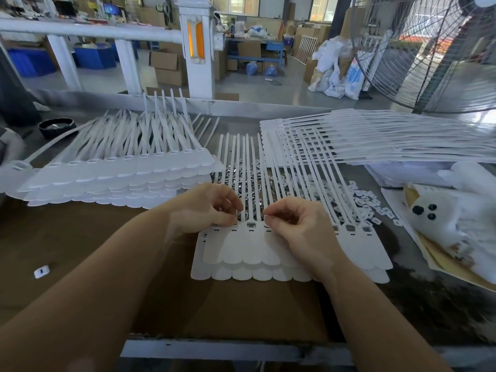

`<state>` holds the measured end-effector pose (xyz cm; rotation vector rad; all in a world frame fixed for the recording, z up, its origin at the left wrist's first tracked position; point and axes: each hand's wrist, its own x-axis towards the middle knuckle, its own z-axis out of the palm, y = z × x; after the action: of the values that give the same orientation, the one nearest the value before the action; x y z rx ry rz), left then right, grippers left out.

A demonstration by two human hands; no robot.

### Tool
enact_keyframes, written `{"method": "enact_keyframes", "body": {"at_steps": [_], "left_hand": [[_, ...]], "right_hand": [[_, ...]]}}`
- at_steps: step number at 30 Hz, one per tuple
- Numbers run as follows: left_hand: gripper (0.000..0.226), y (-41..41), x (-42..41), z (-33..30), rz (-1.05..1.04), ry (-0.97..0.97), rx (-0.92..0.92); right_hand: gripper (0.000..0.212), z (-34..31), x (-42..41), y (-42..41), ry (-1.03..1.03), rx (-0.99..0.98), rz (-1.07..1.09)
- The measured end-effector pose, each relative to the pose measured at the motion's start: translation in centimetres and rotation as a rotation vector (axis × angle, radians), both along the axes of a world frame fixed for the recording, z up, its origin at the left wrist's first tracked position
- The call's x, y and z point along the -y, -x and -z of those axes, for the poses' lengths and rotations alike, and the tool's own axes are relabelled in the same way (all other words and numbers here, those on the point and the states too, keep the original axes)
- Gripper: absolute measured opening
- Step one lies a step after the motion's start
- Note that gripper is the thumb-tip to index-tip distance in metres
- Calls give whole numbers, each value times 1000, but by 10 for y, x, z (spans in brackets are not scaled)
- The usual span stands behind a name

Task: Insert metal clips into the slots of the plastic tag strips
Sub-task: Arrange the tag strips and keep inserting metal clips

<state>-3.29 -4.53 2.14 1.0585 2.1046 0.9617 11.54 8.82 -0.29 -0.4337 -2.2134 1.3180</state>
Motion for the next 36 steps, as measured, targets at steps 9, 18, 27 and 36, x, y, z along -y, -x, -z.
{"method": "enact_keyframes", "body": {"at_steps": [9,18,27,36], "left_hand": [[17,-4,-7,-7,-69,76,-39],[16,-41,-17,-6,-78,-251,-46],[14,-47,-20,9,-190,-280,-147],[19,-39,-16,10,-269,-340,-171]], "right_hand": [[11,0,-1,-1,15,-22,-15],[13,-1,-2,-4,59,-73,-46],[11,-2,-1,-4,111,-96,-37],[10,2,0,0,48,-162,49]]}}
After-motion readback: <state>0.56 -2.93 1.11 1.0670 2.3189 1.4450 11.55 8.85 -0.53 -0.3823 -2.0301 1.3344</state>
